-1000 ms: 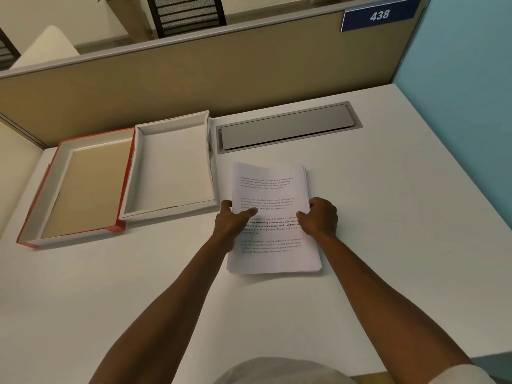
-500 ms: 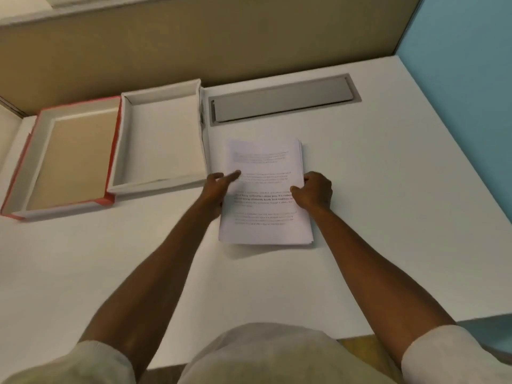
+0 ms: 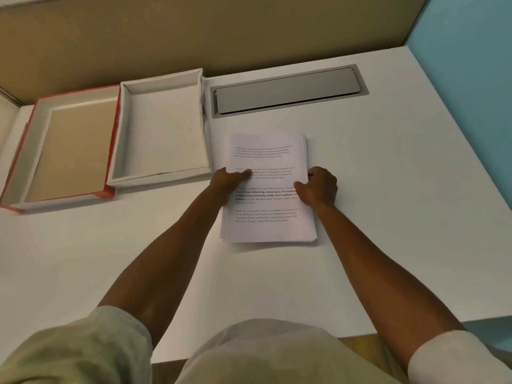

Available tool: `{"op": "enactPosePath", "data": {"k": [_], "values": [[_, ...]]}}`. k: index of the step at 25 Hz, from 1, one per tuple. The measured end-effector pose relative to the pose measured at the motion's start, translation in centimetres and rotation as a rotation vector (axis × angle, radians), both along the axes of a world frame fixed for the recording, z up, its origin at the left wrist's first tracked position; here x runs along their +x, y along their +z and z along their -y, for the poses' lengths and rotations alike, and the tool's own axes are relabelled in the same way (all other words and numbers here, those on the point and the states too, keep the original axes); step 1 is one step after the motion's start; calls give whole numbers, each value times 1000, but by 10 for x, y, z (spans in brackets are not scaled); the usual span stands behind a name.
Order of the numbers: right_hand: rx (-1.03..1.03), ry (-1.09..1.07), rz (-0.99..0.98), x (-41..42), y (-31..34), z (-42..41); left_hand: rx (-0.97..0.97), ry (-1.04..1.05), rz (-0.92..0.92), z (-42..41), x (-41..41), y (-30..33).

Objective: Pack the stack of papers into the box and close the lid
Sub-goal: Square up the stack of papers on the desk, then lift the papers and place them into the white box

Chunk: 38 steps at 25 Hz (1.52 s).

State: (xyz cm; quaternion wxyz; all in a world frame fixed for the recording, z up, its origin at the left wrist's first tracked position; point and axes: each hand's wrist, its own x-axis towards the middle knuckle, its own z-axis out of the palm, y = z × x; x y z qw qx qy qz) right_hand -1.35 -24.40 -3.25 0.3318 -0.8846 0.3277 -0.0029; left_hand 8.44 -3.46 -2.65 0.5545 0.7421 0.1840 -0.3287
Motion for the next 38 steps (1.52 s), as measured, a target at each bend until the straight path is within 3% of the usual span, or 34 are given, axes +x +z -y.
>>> {"op": "enactPosePath", "data": {"k": [5, 9, 14, 17, 20, 23, 27, 33, 38], "values": [[37, -5, -34, 1, 4, 1, 10, 101, 171, 2, -18, -11], [225, -43, -26, 6, 8, 2, 12, 114, 307, 6, -33, 4], [686, -235, 128, 10, 23, 10, -169, 55, 552, 0, -60, 29], [1074, -122, 190, 10, 39, 14, -225, 59, 586, -7, -62, 39], [914, -141, 273, 8, 60, -3, -197, 103, 598, -5, -63, 47], [713, -116, 482, 3, 79, -22, -212, 168, 633, -4, -64, 58], [639, -5, 675, -8, 90, -26, -270, 198, 684, -9, -62, 68], [539, 75, 699, -28, 70, -30, -261, 142, 683, -20, -75, 52], [553, -121, 666, -30, 73, -45, -206, 222, 706, -9, -83, 56]]}}
